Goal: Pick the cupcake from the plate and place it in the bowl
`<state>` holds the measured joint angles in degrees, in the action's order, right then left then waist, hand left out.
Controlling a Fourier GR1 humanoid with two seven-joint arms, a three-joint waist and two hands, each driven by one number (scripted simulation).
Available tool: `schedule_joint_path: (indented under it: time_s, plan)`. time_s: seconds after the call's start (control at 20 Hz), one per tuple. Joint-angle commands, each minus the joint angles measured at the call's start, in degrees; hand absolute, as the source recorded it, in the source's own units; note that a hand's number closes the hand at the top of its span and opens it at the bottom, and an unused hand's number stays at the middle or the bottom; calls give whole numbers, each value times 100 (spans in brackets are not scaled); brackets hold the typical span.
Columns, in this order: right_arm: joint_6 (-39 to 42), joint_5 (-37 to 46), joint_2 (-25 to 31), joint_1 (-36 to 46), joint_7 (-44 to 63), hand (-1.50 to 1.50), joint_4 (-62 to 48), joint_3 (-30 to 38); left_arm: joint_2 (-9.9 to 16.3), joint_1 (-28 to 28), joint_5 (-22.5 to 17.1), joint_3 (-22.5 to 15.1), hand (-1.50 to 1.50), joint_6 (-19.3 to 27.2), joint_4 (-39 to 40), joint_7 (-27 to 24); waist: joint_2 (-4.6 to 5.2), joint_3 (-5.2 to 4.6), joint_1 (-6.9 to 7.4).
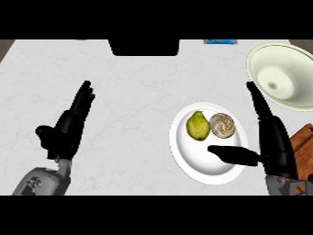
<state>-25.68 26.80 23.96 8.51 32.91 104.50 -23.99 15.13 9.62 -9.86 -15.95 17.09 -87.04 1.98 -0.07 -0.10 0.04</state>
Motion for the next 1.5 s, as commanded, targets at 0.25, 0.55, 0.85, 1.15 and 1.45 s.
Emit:
schedule_joint_path:
  time_s: [0.25, 0.55, 0.85, 1.15, 1.45]
  plan:
    - [1214, -45, -199, 172, 942, -150, -219, 210, -131, -158, 99, 265, 0, -295, 37, -122, 4, 9, -4]
    - [1418, -101, -511, -289, 26, -150, -365, 563, -309, -44, 356, 521, 0, -624, 314, -267, 6, 10, -16]
    - [1409, -489, -700, -586, -802, -150, -531, 925, -504, -23, 620, 389, 0, -315, -449, 532, 1, 13, -3]
    - [1734, -536, -971, -736, -960, -150, -212, 1178, -609, -216, 746, 701, 0, -738, -19, -66, 5, 10, -11]
    - [1728, -548, -1393, -923, -1127, -150, -408, 1167, -658, -243, 704, 924, 0, -878, -345, 323, 3, 10, -8]
